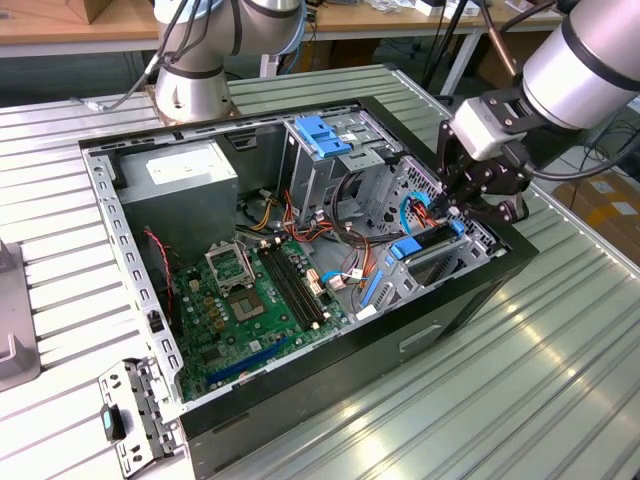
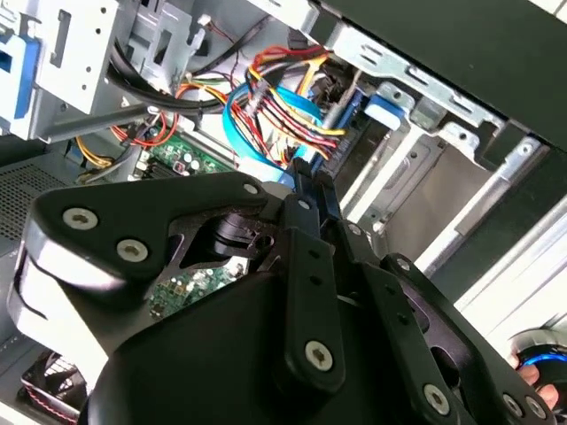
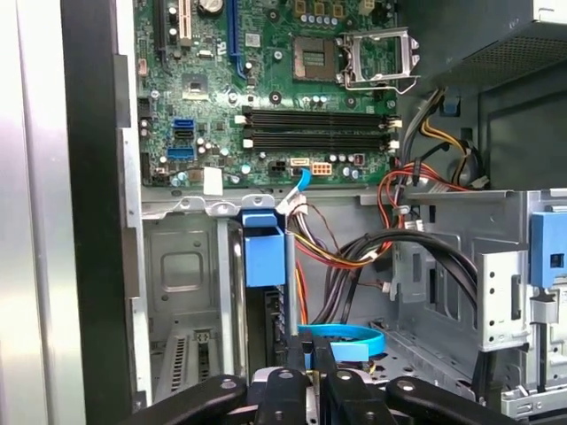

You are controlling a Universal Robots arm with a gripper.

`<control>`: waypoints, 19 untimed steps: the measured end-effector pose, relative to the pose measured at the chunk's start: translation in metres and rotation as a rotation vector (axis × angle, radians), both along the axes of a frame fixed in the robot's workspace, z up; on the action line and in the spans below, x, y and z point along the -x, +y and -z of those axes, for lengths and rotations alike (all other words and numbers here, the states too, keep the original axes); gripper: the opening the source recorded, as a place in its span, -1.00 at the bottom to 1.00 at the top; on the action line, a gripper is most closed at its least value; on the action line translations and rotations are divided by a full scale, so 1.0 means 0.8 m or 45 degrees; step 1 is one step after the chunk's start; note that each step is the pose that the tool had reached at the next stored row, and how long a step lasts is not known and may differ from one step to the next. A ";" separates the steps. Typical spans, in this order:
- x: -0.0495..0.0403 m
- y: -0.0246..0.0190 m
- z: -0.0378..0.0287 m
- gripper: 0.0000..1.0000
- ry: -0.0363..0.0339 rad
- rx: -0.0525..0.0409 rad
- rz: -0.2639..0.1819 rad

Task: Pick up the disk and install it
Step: 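Insert the second disk wire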

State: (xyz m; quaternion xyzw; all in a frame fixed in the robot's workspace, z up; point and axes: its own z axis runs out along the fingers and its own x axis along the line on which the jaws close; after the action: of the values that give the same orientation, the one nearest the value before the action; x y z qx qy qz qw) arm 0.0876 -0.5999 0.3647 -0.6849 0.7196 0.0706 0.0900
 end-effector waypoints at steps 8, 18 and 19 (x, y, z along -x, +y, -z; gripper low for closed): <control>0.001 -0.0099 0.0001 -0.68 0.0000 0.000 0.000; 0.001 -0.0113 0.0109 -0.68 0.0027 0.000 0.000; 0.001 -0.0113 0.0118 -0.68 0.0030 0.000 0.000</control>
State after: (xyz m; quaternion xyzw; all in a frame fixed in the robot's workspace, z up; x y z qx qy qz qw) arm 0.0870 -0.6090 0.3553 -0.6848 0.7198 0.0713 0.0891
